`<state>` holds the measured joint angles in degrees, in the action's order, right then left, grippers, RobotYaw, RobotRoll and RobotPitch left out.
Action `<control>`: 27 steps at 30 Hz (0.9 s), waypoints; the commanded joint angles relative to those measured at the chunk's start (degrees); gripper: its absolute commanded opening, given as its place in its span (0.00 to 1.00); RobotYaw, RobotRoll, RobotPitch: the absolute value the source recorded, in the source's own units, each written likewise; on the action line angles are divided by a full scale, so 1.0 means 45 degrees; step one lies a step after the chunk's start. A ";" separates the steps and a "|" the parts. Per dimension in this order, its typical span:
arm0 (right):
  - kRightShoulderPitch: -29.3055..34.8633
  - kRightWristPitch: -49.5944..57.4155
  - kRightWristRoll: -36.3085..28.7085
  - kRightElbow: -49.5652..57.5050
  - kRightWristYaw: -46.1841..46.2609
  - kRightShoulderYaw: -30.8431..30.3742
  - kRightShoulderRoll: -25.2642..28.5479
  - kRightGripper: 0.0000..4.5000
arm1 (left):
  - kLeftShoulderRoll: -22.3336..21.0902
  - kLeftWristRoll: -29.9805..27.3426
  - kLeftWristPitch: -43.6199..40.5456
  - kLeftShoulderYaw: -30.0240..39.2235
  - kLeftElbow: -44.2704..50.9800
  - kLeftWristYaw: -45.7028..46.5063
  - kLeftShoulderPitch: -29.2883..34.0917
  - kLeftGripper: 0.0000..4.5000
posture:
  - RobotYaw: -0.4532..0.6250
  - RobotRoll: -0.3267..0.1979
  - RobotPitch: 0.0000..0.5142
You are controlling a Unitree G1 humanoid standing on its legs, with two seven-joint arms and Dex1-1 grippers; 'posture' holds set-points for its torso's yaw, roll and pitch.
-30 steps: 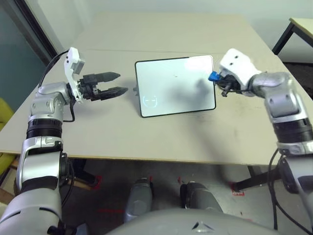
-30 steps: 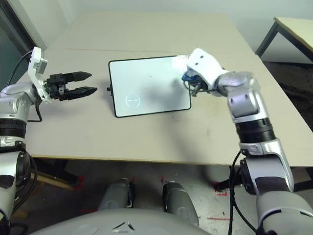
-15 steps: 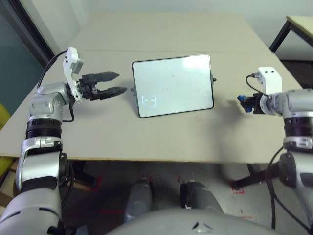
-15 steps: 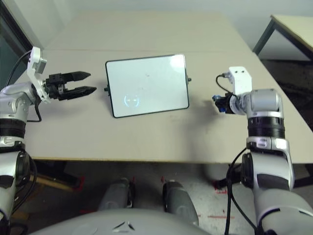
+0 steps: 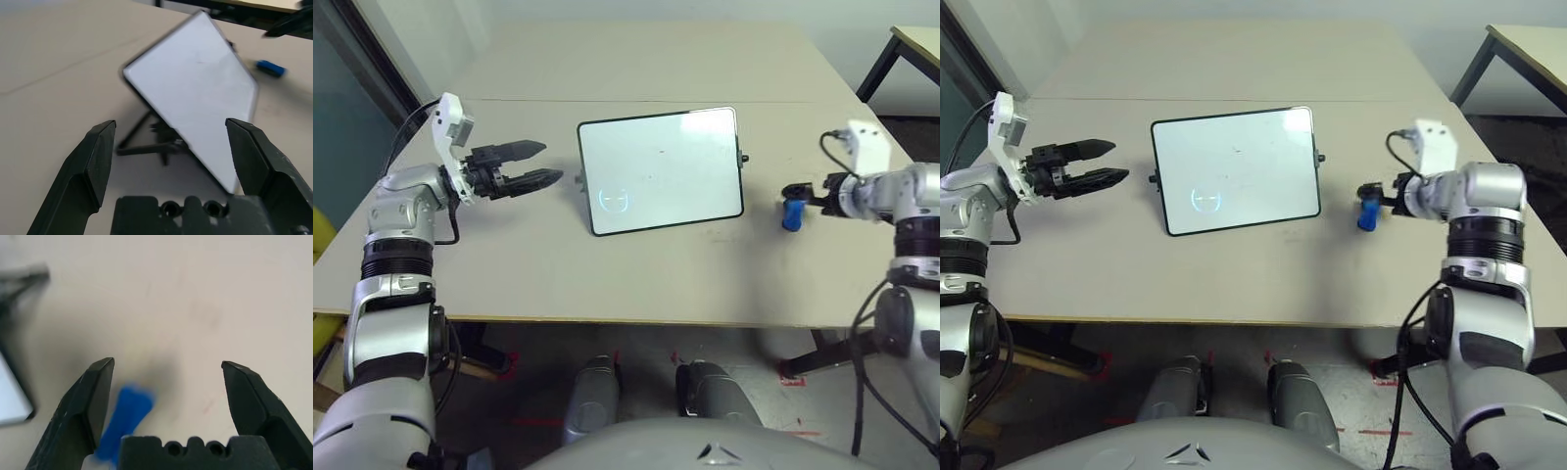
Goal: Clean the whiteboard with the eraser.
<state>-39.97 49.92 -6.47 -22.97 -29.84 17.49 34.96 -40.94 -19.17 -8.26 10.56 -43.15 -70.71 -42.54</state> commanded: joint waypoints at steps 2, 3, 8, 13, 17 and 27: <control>0.1146 -0.5191 -0.0191 -0.1024 0.0172 0.0521 -0.0094 1.00 | 0.0143 0.1469 0.2293 0.0261 -0.2376 0.4126 -0.0519 1.00 | 0.57 0.62 0.08; 0.1359 -0.6369 -0.0205 -0.1345 0.0266 0.0583 -0.0197 1.00 | 0.0248 0.1655 0.2695 0.0343 -0.2798 0.5142 -0.0541 1.00 | 0.58 0.62 0.08; 0.1594 -0.9690 -0.1148 -0.2725 0.1651 0.1817 -0.1236 1.00 | 0.0980 0.2176 0.4311 0.0608 -0.4055 0.8479 -0.0302 1.00 | 0.57 0.62 0.08; 0.1717 -1.2726 -0.1137 -0.4226 0.2778 0.2057 -0.1847 1.00 | 0.1517 0.2263 0.5063 0.0886 -0.4885 1.0551 -0.0276 1.00 | 0.57 0.62 0.08; 0.1615 -1.4258 -0.1149 -0.5778 0.3629 0.2070 -0.1943 1.00 | 0.1763 0.2190 0.5829 0.1330 -0.5518 1.2344 -0.0069 1.00 | 0.56 0.62 0.08; 0.1101 -1.5507 -0.1591 -0.7887 0.3504 0.2050 -0.1609 1.00 | 0.1980 0.1819 0.6078 0.2279 -0.5910 1.3334 -0.0064 1.00 | 0.55 0.62 0.10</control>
<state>-33.78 -18.78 -12.76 -57.13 -14.13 26.33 27.05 -32.65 -10.64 19.00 20.46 -68.68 -10.34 -43.39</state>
